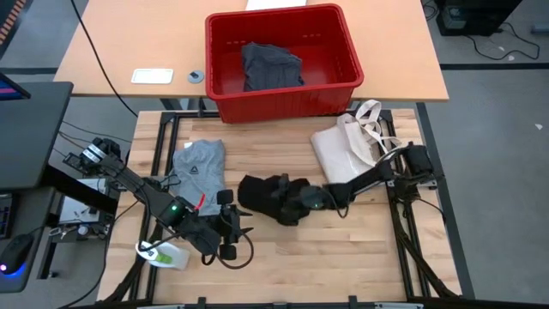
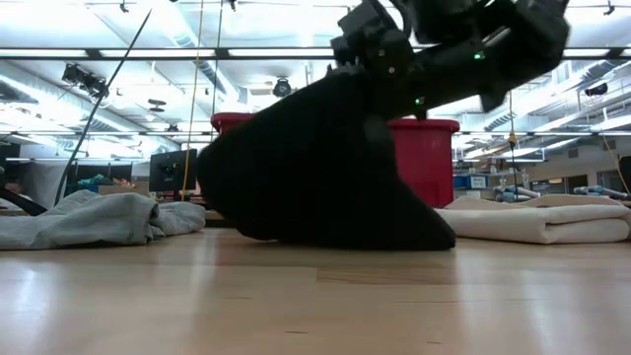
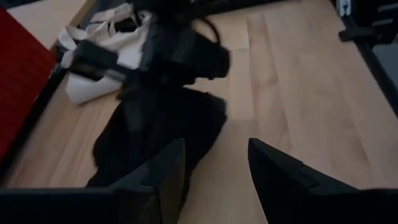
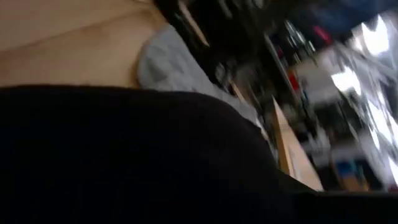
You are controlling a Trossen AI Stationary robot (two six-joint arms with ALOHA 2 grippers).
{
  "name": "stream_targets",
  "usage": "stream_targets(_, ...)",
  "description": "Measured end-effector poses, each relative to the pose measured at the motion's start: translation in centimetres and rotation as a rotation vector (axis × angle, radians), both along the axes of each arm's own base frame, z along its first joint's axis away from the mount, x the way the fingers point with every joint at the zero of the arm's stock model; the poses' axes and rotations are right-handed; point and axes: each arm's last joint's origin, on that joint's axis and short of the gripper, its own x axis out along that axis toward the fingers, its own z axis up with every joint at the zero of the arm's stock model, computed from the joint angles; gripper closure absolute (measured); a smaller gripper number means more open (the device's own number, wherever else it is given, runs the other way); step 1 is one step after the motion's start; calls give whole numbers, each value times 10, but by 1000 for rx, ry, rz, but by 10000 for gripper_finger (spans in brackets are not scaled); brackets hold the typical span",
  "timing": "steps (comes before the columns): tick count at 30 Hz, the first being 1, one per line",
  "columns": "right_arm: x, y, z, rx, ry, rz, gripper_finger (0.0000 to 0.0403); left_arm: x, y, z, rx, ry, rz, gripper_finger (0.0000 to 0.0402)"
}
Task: Fold Laundry from Bin
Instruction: Fold the black shirt
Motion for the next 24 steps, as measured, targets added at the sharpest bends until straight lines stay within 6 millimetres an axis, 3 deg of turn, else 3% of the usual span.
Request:
stream_targets(5,-9,30,-4,109,-26,-211,351,-1,1,-2,5,23,8,221)
stream_targets(10,-20,54,-12,222,2,-290,345,3,8,-3,23,29,24,221)
stream_targets(13,-27,61,-20,219,78,-297,340,16,17,-9,37,40,55,221)
stream_targets(19,-35,72,-28,272,151,-294,320,59,40,-44,-11,145,-12,221)
stream_targets(24,-42,78,-34,325,194,-330,258,84,59,-69,-25,197,-56,221)
